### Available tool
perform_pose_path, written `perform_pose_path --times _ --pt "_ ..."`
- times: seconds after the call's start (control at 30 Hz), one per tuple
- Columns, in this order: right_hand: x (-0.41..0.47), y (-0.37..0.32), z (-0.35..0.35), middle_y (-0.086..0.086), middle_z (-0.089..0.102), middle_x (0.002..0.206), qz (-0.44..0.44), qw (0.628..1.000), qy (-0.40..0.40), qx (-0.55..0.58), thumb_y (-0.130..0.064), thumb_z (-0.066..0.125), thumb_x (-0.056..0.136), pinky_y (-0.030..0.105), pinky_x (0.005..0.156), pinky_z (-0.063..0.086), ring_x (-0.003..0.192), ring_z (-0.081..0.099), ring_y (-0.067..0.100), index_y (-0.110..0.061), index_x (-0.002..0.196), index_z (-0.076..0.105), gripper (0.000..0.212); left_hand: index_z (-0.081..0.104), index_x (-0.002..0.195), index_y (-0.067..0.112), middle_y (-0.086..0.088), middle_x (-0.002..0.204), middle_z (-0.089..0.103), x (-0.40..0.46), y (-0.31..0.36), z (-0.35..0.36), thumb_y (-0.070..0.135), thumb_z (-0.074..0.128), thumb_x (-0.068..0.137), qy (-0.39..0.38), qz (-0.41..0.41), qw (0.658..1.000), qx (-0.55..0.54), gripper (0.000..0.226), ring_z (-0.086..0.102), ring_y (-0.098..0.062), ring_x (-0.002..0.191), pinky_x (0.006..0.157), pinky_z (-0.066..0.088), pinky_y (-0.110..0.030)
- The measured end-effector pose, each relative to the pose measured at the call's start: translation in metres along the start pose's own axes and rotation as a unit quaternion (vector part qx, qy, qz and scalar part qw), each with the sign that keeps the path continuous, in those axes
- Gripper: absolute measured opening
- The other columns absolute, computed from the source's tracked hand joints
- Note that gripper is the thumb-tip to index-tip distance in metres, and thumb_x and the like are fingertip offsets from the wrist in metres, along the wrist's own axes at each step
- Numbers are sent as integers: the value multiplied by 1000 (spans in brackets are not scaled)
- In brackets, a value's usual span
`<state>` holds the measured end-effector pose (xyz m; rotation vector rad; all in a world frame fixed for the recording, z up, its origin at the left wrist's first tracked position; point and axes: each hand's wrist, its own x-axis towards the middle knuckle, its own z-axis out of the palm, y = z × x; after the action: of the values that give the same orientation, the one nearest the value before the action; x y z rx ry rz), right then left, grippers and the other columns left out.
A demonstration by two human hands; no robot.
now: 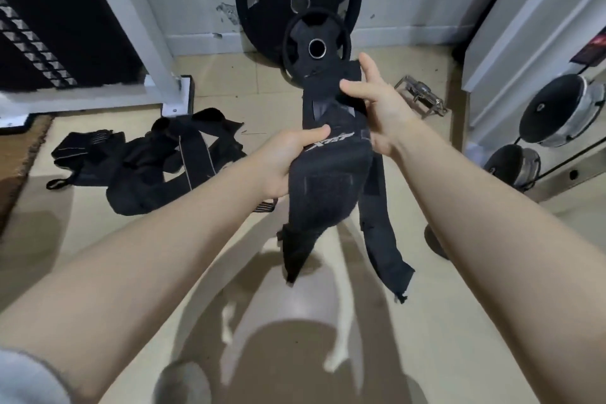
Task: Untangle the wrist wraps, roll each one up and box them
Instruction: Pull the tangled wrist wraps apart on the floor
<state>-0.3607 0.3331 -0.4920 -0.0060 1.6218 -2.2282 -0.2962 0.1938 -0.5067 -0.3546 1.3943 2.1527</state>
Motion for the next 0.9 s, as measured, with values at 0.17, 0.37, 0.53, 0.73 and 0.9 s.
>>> perform_pose_path --times 0.17,0.37,0.53,0.73,0.9 --pt "0 3 -43 -1 60 114 8 999 -33 -11 11 42 87 33 76 55 91 65 19 -29 148 24 75 62 97 5 -6 82 67 -7 -23 33 13 51 89 -45 -80 992 -87 16 66 -16 73 73 55 -26" --pt "14 52 -79 4 32 151 78 978 -63 -183 13 52 86 36 98 49 127 45 19 -29 148 28 79 57 74 5 -5 62 62 19 -60 42 1 34 88 140 -111 984 2 26 61 -15 48 46 52 -19" --pt "51 92 -104 0 37 148 50 967 -40 -245 16 54 83 13 77 50 120 50 13 -20 148 32 77 59 109 10 -8 92 66 82 -108 19 -7 37 91 184 -53 971 147 33 63 -18 75 69 55 -28" --pt "116 129 -117 -1 37 149 24 951 8 -309 19 45 81 32 89 51 100 60 14 -24 148 31 81 51 103 18 -2 73 53 159 -112 -43 -11 34 90 165 51 934 311 36 49 -7 57 53 36 -20" --pt "181 138 -120 2 45 138 19 974 46 -221 22 37 82 16 68 52 113 55 15 -17 145 38 74 45 112 20 -3 91 59 225 -95 -101 4 43 93 221 28 917 331 25 56 -16 81 67 43 -27"
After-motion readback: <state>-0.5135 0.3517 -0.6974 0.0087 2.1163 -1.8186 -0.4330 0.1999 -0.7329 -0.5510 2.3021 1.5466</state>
